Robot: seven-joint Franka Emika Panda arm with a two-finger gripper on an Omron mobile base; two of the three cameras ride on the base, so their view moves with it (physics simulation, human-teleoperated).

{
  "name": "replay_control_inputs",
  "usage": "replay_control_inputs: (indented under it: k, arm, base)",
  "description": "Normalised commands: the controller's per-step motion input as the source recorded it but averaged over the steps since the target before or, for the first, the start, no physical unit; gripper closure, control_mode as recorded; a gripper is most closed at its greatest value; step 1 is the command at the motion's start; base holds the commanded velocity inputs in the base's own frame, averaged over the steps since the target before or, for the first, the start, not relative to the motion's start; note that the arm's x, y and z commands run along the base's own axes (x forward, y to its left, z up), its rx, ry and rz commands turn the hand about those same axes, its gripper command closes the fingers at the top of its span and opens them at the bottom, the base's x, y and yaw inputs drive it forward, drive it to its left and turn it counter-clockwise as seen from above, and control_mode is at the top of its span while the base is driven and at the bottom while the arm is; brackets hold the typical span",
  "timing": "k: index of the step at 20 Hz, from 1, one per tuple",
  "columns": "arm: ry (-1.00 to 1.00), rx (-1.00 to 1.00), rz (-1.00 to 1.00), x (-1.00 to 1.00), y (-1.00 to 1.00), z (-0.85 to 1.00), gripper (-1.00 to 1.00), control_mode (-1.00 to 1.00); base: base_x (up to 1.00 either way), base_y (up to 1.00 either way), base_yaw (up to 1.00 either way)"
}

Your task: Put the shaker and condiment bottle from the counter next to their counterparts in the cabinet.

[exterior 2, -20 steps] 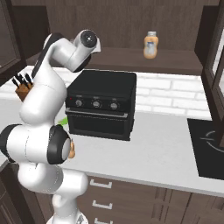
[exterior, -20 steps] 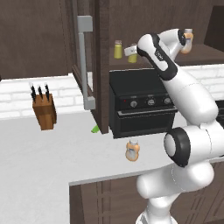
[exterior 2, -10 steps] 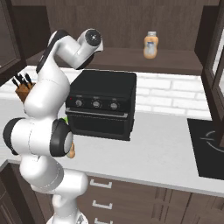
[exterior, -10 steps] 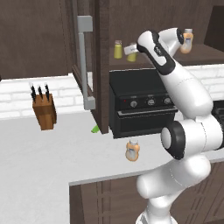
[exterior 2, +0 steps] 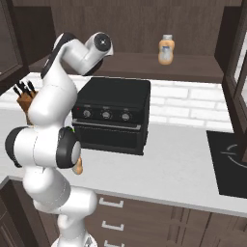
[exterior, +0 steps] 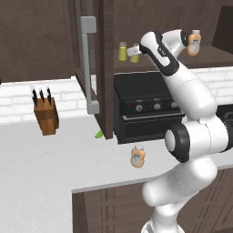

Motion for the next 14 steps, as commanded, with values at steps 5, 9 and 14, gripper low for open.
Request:
replay_control_inputs:
  k: [5,9,14]
  arm:
    - [0.0,0.0,0.0,0.31,0.0,-0.01,1.0,-1.0]
    - [-0.01,0.0,0.01,0.22,0.0,-0.08,1.0,-1.0]
    - [-0.02,0.0,0.0,0.06,0.01,-0.12,-1.0,-1.0]
  base:
    - [0.0,0.0,0.0]
    - [0.0,0.0,0.0]
    - [0.0,0.0,0.0]
